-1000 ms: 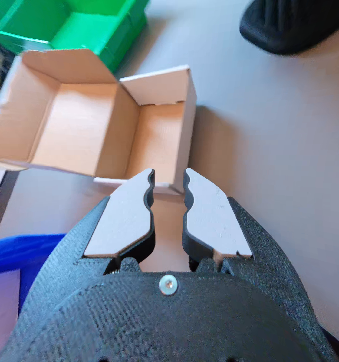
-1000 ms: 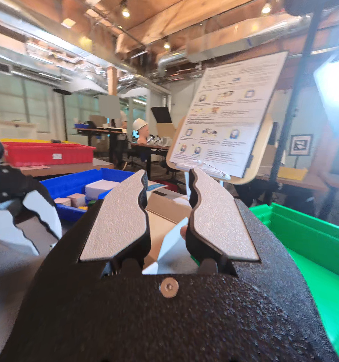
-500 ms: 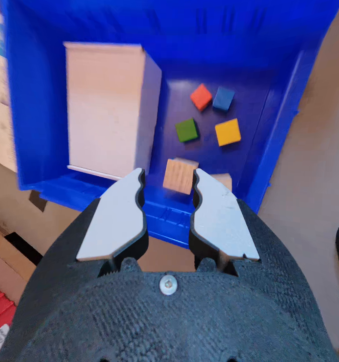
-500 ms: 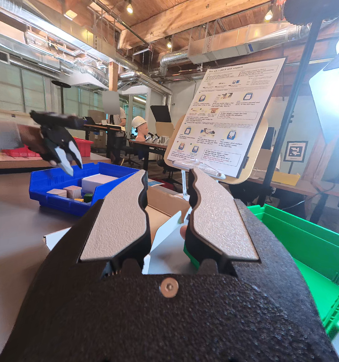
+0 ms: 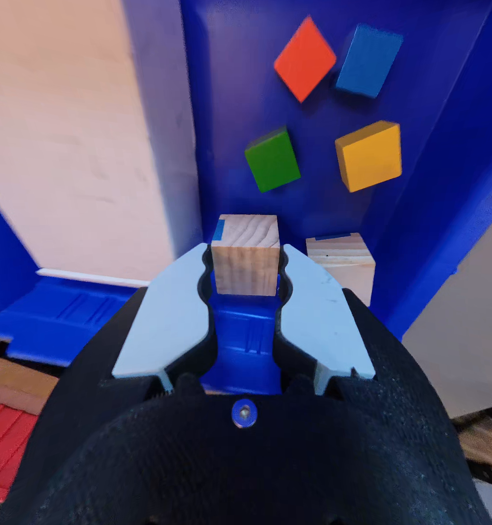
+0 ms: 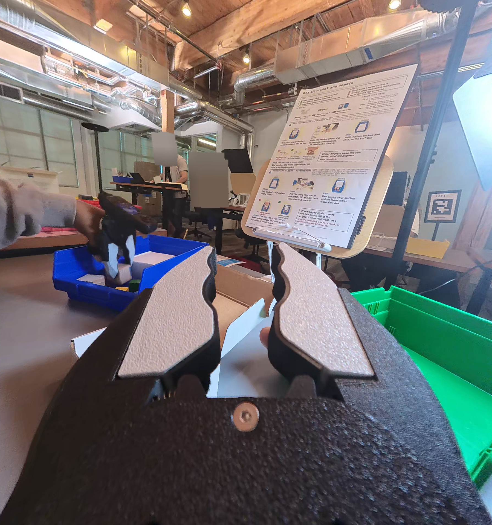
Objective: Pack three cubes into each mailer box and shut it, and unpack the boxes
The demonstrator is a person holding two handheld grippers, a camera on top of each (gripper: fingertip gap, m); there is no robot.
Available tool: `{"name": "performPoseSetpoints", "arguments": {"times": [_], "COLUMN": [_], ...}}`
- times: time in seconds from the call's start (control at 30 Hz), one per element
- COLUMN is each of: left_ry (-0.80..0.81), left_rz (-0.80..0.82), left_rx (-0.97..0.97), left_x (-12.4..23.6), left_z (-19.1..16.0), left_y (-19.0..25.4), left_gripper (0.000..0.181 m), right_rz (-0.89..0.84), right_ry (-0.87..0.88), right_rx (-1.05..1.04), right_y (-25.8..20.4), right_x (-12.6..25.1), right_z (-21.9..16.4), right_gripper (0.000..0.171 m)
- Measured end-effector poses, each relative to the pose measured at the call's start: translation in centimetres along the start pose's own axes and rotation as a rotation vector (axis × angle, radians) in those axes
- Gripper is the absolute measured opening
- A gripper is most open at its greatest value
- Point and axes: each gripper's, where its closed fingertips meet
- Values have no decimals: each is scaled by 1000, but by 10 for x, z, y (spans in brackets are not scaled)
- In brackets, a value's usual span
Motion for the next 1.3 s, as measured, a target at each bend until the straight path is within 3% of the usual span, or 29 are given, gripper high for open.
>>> {"name": "performPoseSetpoints", "arguments": {"times": [0.03, 0.2, 0.3, 0.37, 0.53, 0.73, 0.87, 1.23, 1.3], "left_ry": [38, 277, 403, 436, 313, 160, 139, 186, 216], "left_rz": [25, 70, -4, -60, -126, -125, -115, -107, -102], "left_rx": [12, -62, -197, -320, -536, -527, -516, -478, -470], "left_x": [12, 110, 162, 176, 137, 90, 74, 66, 74], "left_z": [7, 69, 119, 149, 197, 213, 213, 223, 223], "left_y": [-5, 13, 67, 111, 180, 194, 196, 206, 204], "left_gripper": [44, 44, 44, 44, 44, 44, 44, 44, 52], "right_rz": [-1, 1, -3, -17, -52, -61, -54, -49, -49], "right_ry": [-1, -13, -15, -6, 4, -26, -18, -34, -33], "right_rx": [-1, -4, -5, 9, -11, 10, -3, -14, -16], "right_y": [0, 1, 1, 1, 8, 12, 12, 11, 11], "right_x": [0, -2, -3, -2, 3, 4, 4, 3, 3], "right_z": [0, -4, -6, -4, -1, -7, -7, -12, -12], "right_gripper": [36, 35, 34, 33, 34, 34, 34, 34, 34]}}
Point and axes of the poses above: each gripper's, where its closed fingertips meet, x back along the fingers, z out of its top, y = z × x across the jaws, and after that the axes turned 11 degrees about z, right-handed
